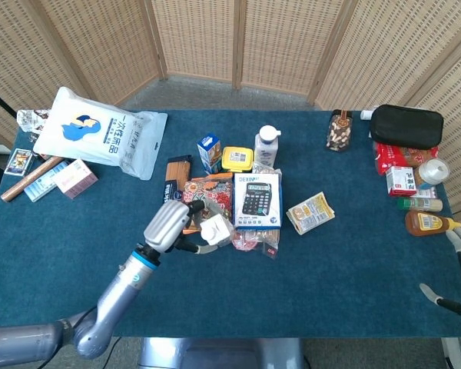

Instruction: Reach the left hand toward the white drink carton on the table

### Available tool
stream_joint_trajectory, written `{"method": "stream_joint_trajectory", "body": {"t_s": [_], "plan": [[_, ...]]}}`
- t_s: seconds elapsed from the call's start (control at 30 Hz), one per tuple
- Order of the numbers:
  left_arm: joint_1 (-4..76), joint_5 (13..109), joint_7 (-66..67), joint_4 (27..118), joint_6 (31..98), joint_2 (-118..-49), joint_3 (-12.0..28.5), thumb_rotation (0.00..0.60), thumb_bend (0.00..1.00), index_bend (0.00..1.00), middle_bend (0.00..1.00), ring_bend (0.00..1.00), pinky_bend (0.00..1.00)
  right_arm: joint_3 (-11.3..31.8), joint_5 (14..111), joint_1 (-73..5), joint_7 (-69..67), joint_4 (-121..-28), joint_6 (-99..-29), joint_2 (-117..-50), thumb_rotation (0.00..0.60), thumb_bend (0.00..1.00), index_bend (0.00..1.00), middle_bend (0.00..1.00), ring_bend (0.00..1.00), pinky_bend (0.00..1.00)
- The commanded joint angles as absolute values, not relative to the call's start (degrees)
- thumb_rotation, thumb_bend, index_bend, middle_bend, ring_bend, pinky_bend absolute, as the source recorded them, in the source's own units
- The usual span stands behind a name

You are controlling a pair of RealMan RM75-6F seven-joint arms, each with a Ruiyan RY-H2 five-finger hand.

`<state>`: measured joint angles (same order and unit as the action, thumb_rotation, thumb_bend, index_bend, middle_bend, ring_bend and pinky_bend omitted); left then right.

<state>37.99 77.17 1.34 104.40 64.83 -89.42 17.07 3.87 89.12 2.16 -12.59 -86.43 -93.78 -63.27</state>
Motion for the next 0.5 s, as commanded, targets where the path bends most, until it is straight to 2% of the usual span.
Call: {"method": "stream_joint_trajectory", "body": {"t_s": [0.03,0.27,0.5], "plan": [[37.6,75.2,4.6,112.3,66.4,-82.9,21.1,0.600,0.13,0.79,0.72,0.65,0.70,3.9,89.1,2.2,-12.4,-86.5,-93.8,-63.3,0.600,0.00,0.00,0.00,0.00,0.01],[37.7,72.0,8.2,120.3,68.5,-76.5,25.5,0.600,0.13,0.79,0.72,0.65,0.70,3.8,89.2,2.1,-12.1,-86.7,-93.7,-63.3,0.600,0.00,0.00,0.00,0.00,0.01],[38.7,69.1,9.7,123.4,69.0,-73.8,27.1,0.600,0.13,0.79,0.72,0.65,0.70,3.7,89.3,2.1,-11.6,-86.9,-93.7,-63.3,0.600,0.00,0.00,0.00,0.00,0.01]]}}
